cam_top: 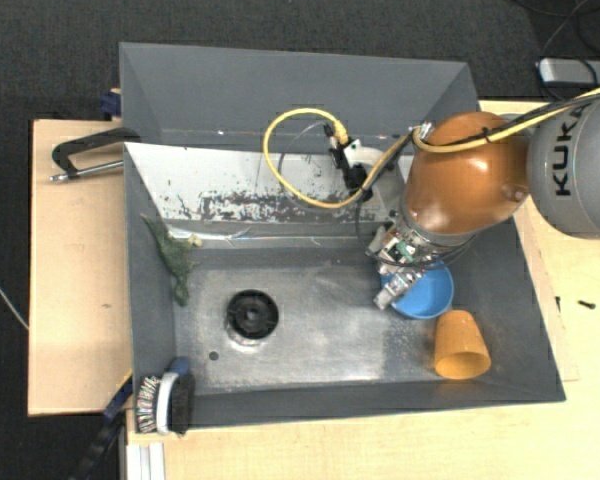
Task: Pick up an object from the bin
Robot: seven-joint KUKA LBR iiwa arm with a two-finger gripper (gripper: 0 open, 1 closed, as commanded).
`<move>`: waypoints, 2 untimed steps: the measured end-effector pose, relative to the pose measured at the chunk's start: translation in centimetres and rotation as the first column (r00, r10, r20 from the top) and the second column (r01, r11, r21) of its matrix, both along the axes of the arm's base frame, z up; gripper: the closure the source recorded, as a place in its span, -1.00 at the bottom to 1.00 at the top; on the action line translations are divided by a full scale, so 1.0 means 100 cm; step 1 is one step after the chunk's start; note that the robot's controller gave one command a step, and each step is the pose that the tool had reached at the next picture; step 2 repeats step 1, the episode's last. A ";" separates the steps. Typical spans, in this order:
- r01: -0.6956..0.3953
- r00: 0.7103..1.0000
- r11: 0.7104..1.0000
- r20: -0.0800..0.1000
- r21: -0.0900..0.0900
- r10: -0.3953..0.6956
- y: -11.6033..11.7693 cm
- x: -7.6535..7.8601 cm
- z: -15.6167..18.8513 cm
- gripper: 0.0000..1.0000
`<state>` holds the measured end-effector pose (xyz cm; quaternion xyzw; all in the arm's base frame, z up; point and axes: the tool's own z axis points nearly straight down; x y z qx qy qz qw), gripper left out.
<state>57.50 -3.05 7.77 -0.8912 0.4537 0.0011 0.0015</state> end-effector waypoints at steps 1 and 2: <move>-0.038 0.999 0.999 0.013 -0.001 0.038 0.013 0.015 0.191 1.00; -0.038 0.999 0.999 0.013 -0.001 0.038 0.013 0.015 0.191 1.00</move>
Offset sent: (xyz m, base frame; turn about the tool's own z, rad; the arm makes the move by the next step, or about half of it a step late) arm 0.0128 0.0111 0.1856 -0.0422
